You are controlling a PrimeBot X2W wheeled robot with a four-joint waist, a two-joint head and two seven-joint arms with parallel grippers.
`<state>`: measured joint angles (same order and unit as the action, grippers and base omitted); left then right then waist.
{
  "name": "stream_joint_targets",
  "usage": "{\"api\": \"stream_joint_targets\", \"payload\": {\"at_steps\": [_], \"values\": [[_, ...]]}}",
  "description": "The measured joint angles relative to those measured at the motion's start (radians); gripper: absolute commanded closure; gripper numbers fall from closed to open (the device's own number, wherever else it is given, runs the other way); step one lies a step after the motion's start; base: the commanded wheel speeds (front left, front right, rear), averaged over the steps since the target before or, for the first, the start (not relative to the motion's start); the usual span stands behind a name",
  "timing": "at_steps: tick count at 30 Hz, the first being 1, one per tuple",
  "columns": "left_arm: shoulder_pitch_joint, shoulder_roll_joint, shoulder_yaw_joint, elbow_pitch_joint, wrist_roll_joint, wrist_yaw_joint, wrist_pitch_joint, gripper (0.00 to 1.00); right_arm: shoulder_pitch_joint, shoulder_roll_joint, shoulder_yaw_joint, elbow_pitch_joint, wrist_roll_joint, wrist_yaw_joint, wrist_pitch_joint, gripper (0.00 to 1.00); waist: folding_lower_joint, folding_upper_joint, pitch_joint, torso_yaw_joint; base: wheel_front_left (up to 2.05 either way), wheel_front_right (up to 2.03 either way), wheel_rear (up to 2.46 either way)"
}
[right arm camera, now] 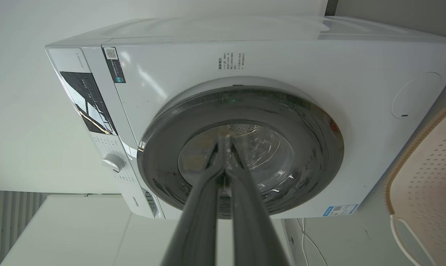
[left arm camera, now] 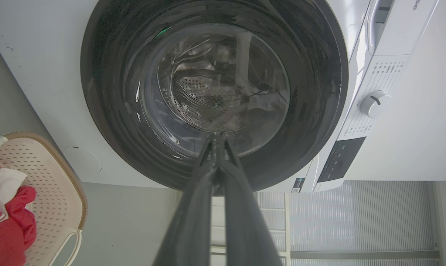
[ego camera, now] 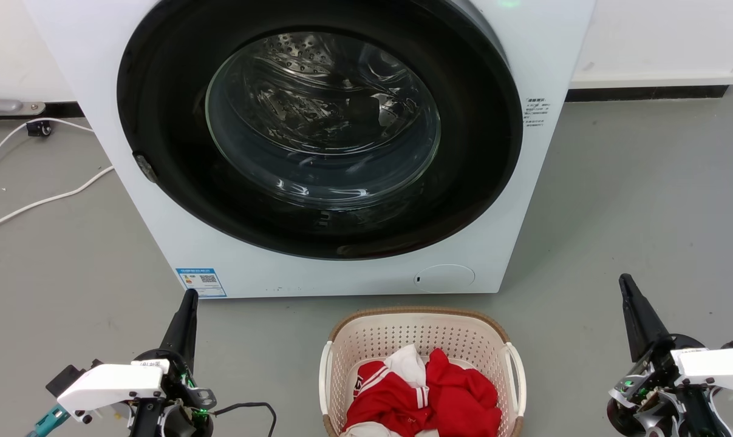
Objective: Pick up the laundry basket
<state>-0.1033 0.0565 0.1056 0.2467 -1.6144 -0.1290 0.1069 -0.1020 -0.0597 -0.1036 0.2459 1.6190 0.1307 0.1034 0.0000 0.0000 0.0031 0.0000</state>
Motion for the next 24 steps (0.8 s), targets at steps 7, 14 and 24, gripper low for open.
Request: {"api": "stream_joint_targets", "payload": {"at_steps": [7,14,24], "values": [[0.0,0.0,0.001,0.0,0.0,0.0,0.0,1.0,0.0,0.001,-0.001,0.0,-0.001,0.0,0.003,1.0,0.0,0.0,0.0,0.0,0.0,0.0,0.0],[0.0,-0.001,0.001,0.0,0.001,0.0,0.0,1.0,0.0,0.001,-0.002,0.0,-0.001,0.0,0.003,1.0,0.0,0.0,0.0,0.0,0.0,0.0,0.0],[0.025,-0.007,-0.014,0.017,0.001,0.001,-0.014,0.0,0.03,0.004,0.006,0.013,-0.001,0.0,-0.007,0.0,-0.0001,0.0,0.0,0.0,0.0,0.0,0.0]]}}
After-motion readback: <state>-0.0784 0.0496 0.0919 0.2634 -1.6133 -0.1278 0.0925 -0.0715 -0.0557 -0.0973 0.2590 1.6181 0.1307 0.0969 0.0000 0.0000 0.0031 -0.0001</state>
